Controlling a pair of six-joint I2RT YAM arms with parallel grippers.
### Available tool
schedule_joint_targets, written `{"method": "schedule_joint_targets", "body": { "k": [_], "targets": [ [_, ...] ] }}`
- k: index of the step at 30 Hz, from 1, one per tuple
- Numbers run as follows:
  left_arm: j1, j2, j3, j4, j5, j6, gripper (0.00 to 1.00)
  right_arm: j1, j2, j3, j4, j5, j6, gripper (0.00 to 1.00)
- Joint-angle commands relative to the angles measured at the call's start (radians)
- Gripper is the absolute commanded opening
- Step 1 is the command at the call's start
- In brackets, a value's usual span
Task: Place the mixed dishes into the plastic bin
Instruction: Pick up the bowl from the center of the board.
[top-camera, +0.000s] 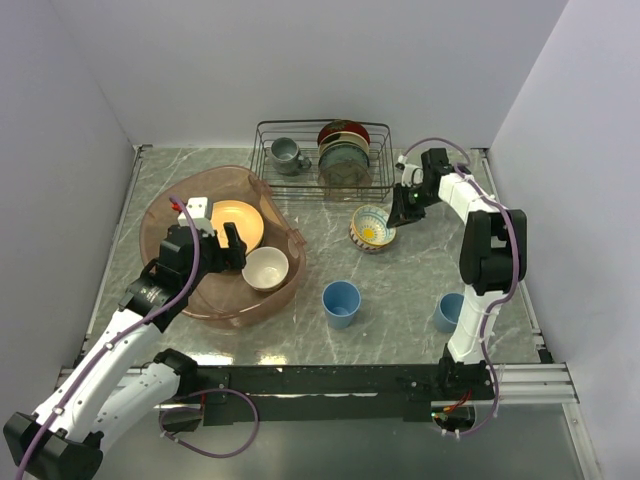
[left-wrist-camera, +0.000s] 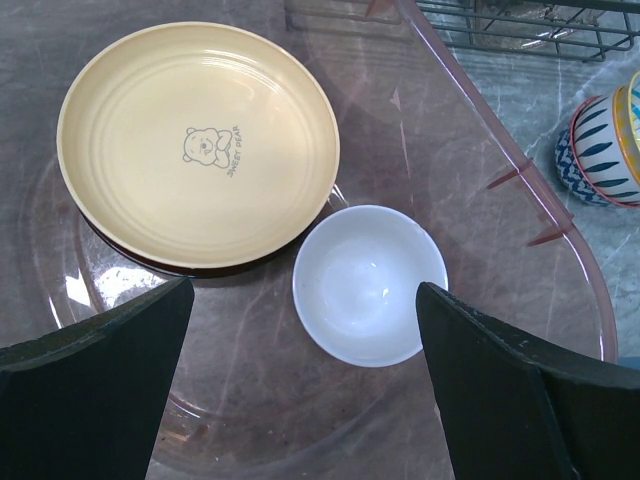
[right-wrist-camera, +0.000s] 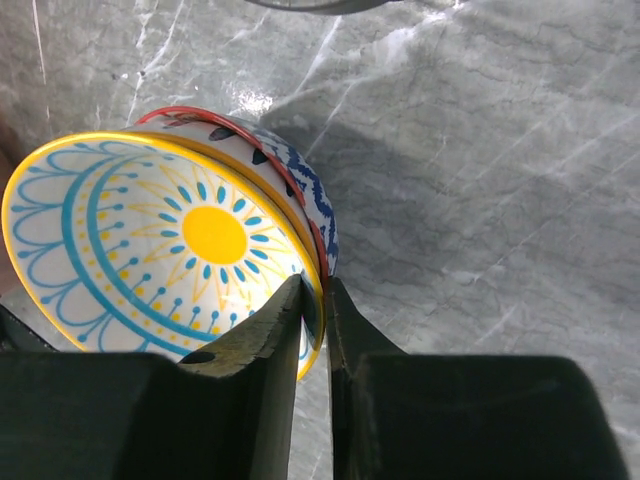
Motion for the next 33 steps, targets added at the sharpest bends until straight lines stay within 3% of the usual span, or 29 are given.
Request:
{"method": "schedule_joint_targets", "body": {
  "k": [1, 10, 22, 33],
  "targets": [
    [-0.001, -0.021, 0.008, 0.051, -0.01, 0.009, 0.99, 0.004, -0.105, 0.009, 0.036, 0.053, 0.001, 0.17],
    [-0.001, -0.031, 0.005, 0.055, -0.004, 0.009, 0.99, 0.004, -0.193, -0.011, 0.056, 0.094, -0.002, 0.12],
    [0.001, -0.036, 0.004, 0.057, 0.001, 0.01, 0.99, -0.008, -0.184, -0.033, 0.056, 0.085, -0.015, 0.12],
    [0.001, -0.031, 0.004, 0.059, 0.005, 0.012, 0.99, -0.094, -0.17, -0.048, 0.065, 0.047, -0.007, 0.12]
  ]
}}
